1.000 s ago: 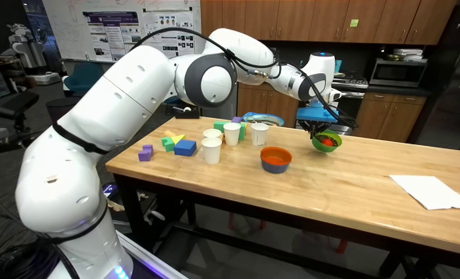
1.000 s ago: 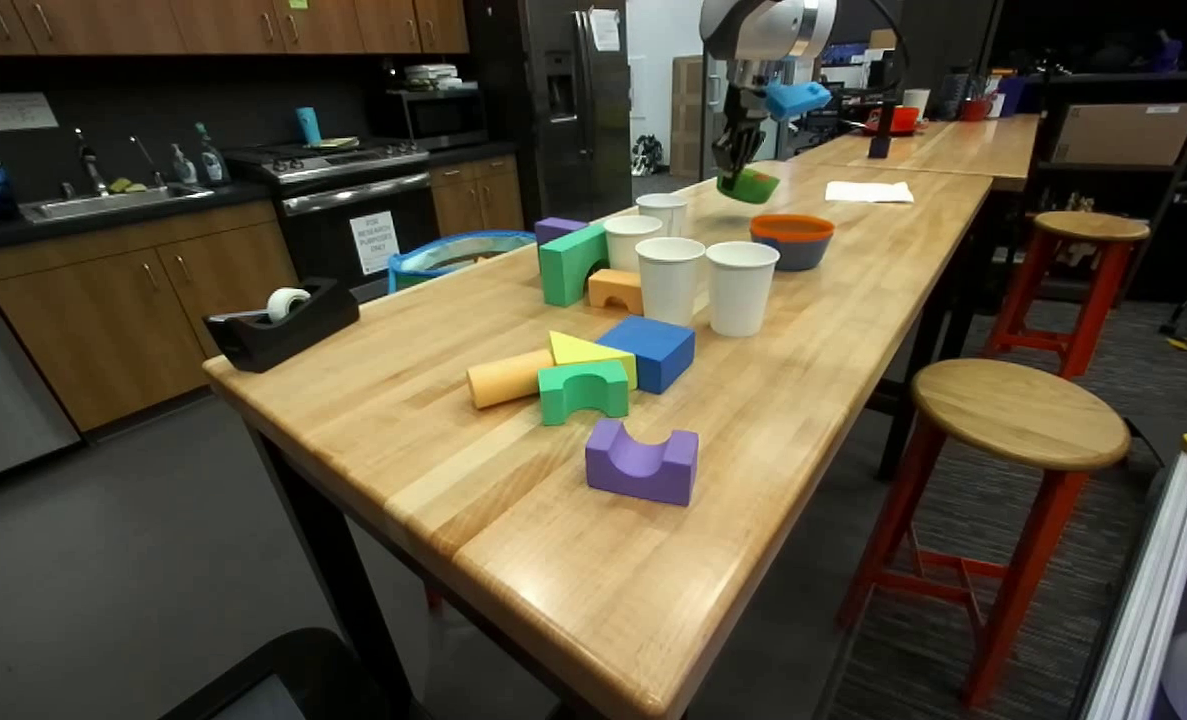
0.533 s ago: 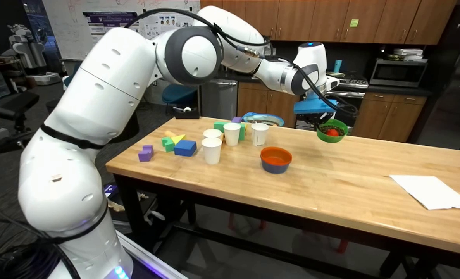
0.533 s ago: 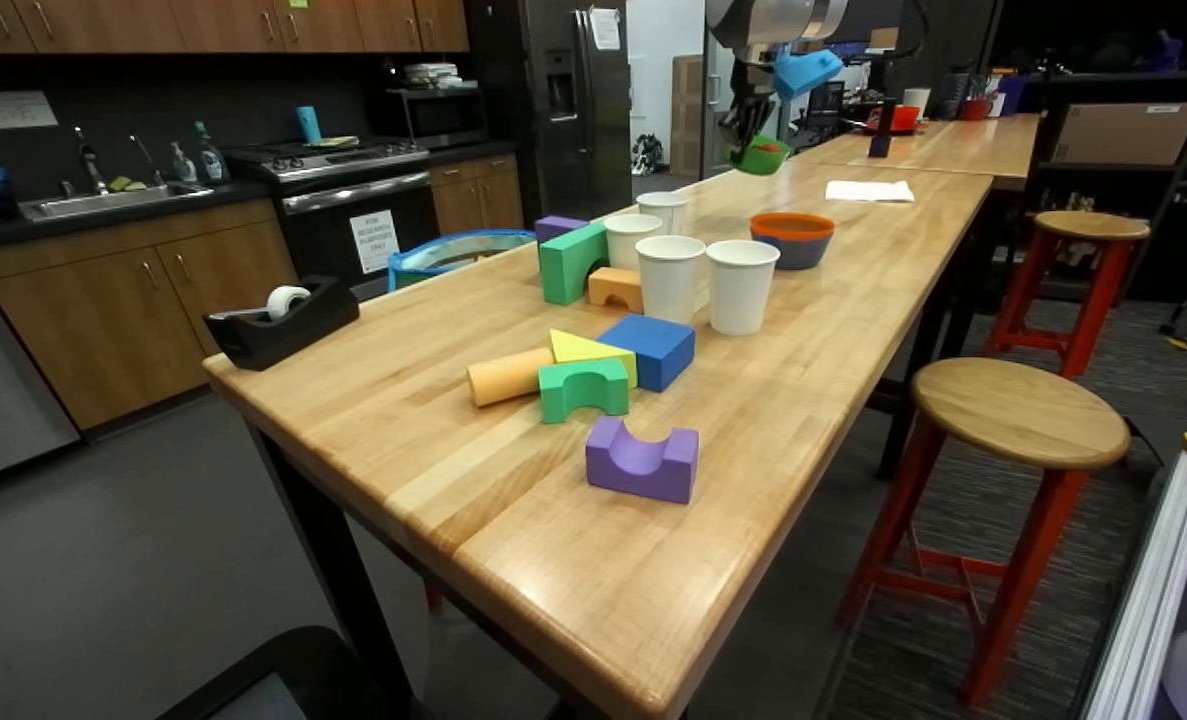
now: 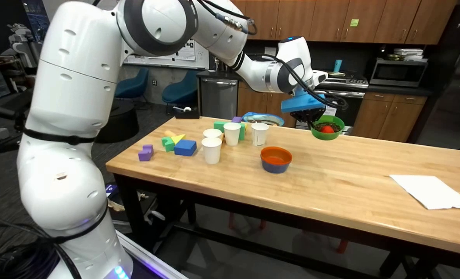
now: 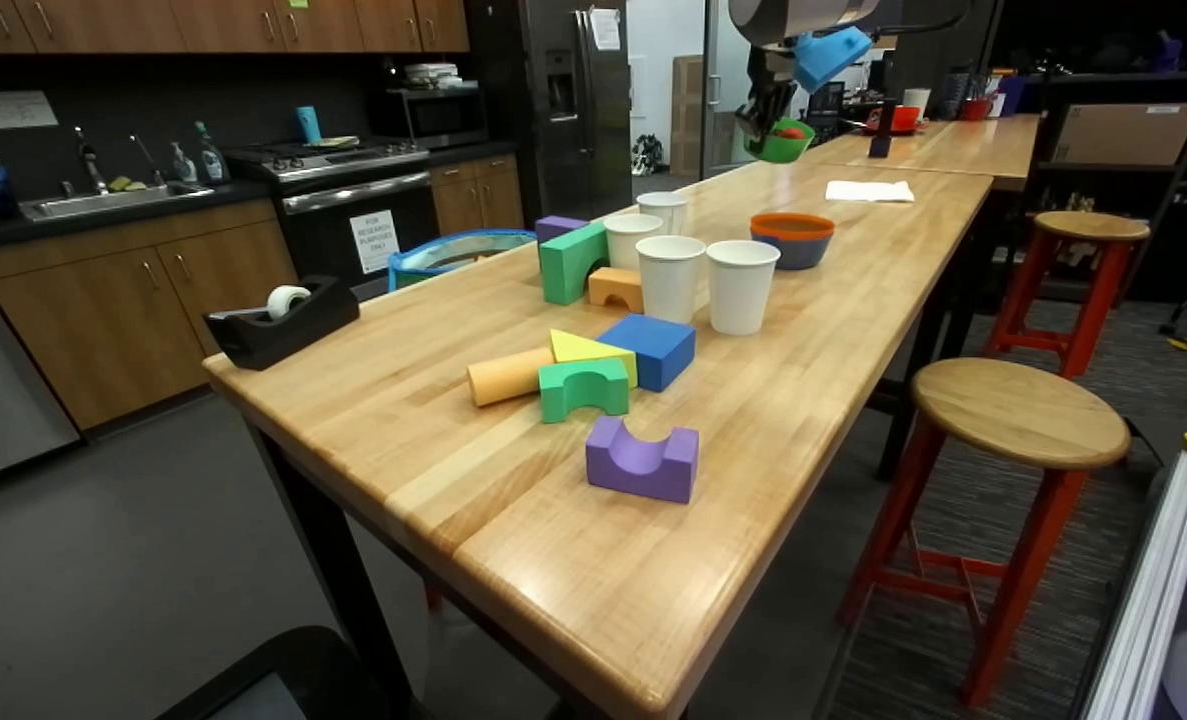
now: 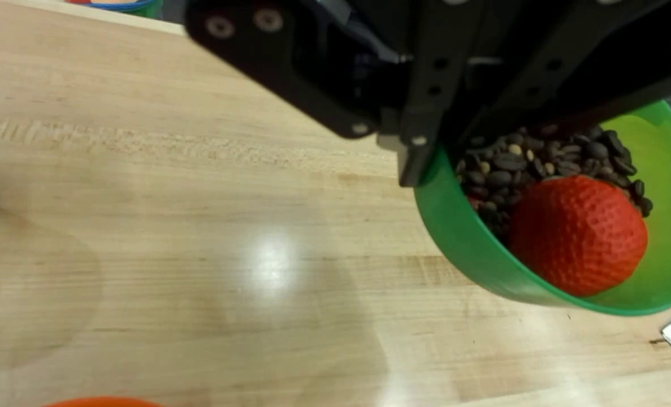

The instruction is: Stack the three bowls together.

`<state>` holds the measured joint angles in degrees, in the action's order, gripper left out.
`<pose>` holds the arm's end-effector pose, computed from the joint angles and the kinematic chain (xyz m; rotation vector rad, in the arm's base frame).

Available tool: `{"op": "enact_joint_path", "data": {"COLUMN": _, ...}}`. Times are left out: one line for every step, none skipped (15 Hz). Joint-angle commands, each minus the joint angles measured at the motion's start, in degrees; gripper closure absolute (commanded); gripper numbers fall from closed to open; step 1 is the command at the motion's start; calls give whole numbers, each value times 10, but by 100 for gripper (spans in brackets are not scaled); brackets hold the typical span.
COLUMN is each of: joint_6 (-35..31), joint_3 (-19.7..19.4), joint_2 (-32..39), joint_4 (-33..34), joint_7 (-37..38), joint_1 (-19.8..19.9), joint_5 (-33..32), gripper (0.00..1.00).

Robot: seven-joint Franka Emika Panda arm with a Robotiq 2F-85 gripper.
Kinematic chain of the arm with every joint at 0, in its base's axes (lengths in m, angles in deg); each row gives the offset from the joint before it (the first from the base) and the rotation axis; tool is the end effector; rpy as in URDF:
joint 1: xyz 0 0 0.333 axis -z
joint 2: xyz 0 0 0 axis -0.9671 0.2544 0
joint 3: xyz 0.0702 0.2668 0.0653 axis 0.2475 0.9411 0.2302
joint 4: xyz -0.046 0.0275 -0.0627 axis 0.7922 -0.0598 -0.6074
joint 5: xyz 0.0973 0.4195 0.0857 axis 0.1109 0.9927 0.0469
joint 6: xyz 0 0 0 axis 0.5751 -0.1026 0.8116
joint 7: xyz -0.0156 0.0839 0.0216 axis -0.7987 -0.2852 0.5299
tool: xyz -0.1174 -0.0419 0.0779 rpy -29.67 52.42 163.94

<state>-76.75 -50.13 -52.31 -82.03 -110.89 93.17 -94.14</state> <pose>0.6606 -0.3588 0.3278 2.7495 0.0424 0.4881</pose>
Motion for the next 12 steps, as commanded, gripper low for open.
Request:
{"op": "enact_joint_path", "data": {"joint_6": -33, "joint_3": -14, "joint_2": -80, "joint_4": -107, "joint_7": 41, "joint_1": -20, "joint_5": -59, "gripper": 99}}
{"op": "enact_joint_path", "data": {"joint_6": -34, "joint_3": -17, "joint_2": -93, "joint_4": -125, "joint_7": 50, "joint_1": -23, "joint_5": -75, "gripper": 99}}
{"op": "enact_joint_path", "data": {"joint_6": -34, "joint_3": -18, "joint_2": -106, "joint_4": -142, "joint_7": 57, "joint_1": -27, "joint_5": -90, "gripper": 99}}
{"op": "enact_joint_path", "data": {"joint_6": -34, "joint_3": -21, "joint_2": -119, "joint_4": -157, "joint_7": 64, "joint_1": -30, "joint_5": -107, "gripper": 99}}
{"op": "enact_joint_path", "data": {"joint_6": -30, "joint_3": -22, "joint_2": -131, "joint_4": -171, "joint_7": 68, "joint_1": -34, "joint_5": -125, "gripper": 99}}
{"op": "enact_joint_path", "data": {"joint_6": -25, "joint_3": -24, "joint_2": -142, "joint_4": -182, "joint_7": 73, "joint_1": -37, "joint_5": -142, "gripper": 99}}
{"op": "enact_joint_path", "data": {"joint_6": -17, "joint_3": -22, "joint_2": -154, "joint_4": -194, "joint_7": 66, "joint_1": -39, "joint_5": -154, "gripper": 99}}
{"op": "enact_joint_path", "data": {"joint_6": -12, "joint_3": -20, "joint_2": -165, "joint_4": -206, "joint_7": 63, "joint_1": -40, "joint_5": -167, "gripper": 99}}
{"op": "enact_joint_path", "data": {"joint_6": -9, "joint_3": -19, "joint_2": -176, "joint_4": -217, "joint_7": 62, "joint_1": -42, "joint_5": -178, "gripper": 99}}
{"op": "enact_joint_path", "data": {"joint_6": -1, "joint_3": -14, "joint_2": -187, "joint_4": -229, "joint_7": 44, "joint_1": -42, "joint_5": -182, "gripper": 99}}
{"op": "enact_joint_path", "data": {"joint_6": 6, "joint_3": -11, "joint_2": -198, "joint_4": -241, "joint_7": 33, "joint_1": -43, "joint_5": -186, "gripper": 99}}
{"op": "enact_joint_path", "data": {"joint_6": 13, "joint_3": -8, "joint_2": -209, "joint_4": -253, "joint_7": 17, "joint_1": -44, "joint_5": -187, "gripper": 99}}
